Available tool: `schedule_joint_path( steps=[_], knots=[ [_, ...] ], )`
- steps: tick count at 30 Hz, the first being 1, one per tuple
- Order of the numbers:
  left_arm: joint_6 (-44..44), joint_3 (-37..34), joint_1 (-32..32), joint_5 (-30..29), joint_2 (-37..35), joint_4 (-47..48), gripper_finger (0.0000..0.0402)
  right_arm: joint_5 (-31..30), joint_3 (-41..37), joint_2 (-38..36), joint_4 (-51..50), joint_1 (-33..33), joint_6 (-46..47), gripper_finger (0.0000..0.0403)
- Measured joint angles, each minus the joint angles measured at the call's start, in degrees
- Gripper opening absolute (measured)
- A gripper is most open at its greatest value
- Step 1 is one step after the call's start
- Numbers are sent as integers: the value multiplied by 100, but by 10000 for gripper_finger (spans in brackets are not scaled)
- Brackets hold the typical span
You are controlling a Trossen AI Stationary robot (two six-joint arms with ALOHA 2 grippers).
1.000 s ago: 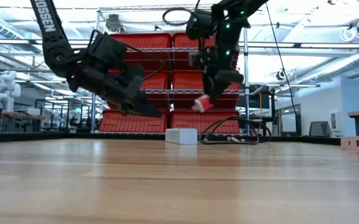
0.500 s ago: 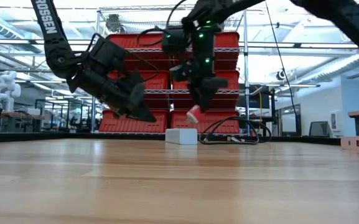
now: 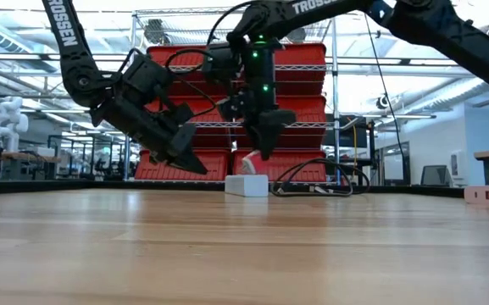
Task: Insert USB
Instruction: Insert the pink charger adapter into the top white outlet extension
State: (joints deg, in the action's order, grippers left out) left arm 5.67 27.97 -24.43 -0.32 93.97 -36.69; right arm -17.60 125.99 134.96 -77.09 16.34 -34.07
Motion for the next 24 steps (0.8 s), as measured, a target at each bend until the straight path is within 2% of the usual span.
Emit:
schedule_joint_path(
  steps=[4,6,9,13,15,20,24],
  knots=[
    [-2,0,0,1,0,0,8,7,0,0,-172,4,84,104],
    [-9,0,2,101,0,-24,8,132,0,-10,-179,18,131,90],
    [-61,0,2,687,0,-106,8,425,-2,-41,-234,20,191,69],
    [-155,11,7,1313,0,-242,10,831,-2,-77,-250,13,195,17],
    [-149,11,5,1525,0,-167,17,1074,-2,-77,-350,15,235,2],
    [-195,11,31,1998,0,59,43,2167,-6,-133,-588,19,392,6],
    [-467,15,180,1995,-93,474,37,2862,-116,-470,-487,6,453,0]
  ],
)
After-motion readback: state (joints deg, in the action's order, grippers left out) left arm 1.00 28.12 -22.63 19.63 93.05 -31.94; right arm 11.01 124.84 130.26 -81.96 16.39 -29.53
